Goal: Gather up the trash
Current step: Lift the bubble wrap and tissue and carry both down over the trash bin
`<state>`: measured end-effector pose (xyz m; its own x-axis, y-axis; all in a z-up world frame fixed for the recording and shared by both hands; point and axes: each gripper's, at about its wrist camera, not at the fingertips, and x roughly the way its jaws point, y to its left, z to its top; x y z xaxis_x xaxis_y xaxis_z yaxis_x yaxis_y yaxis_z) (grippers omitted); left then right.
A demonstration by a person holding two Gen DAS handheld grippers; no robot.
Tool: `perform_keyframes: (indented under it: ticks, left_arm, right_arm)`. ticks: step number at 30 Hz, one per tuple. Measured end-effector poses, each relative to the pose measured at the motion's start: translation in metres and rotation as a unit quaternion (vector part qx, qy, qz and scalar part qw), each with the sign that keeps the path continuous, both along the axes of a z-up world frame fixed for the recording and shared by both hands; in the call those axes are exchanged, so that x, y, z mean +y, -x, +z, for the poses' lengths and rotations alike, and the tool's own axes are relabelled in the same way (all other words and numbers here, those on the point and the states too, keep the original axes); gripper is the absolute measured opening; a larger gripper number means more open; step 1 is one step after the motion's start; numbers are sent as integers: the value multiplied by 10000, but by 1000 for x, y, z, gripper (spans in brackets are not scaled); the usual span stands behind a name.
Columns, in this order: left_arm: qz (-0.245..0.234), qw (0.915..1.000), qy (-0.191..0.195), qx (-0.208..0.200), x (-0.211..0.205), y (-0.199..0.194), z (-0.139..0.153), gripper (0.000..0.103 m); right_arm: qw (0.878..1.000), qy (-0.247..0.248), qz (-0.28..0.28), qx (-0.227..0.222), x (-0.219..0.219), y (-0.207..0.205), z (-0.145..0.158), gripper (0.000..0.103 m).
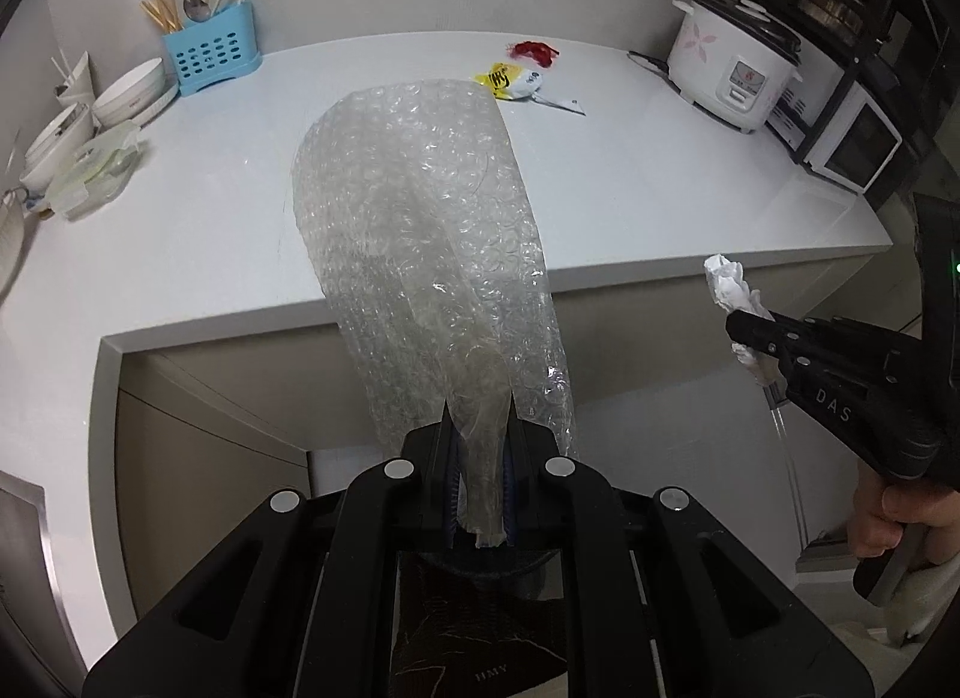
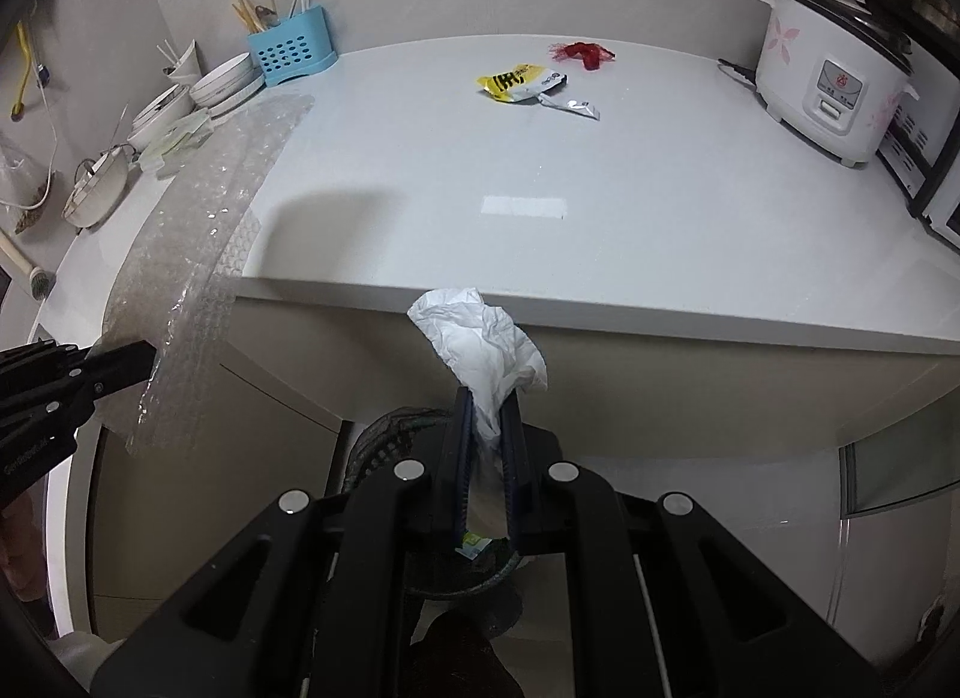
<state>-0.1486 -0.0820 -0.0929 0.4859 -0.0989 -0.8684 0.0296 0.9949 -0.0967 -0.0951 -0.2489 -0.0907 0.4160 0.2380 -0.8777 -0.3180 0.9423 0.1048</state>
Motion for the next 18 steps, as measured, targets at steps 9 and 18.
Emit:
perform_keyframes:
  ticks: [9, 18]
  left_arm:
    - [-113, 9989, 74, 440, -9, 28, -35, 10]
    - [-72, 9960, 139, 874, -10, 22, -85, 10]
  right_arm:
    - [9995, -8, 74, 321, 0, 17, -24, 8]
    - [9977, 86, 73, 671, 2, 18, -58, 8]
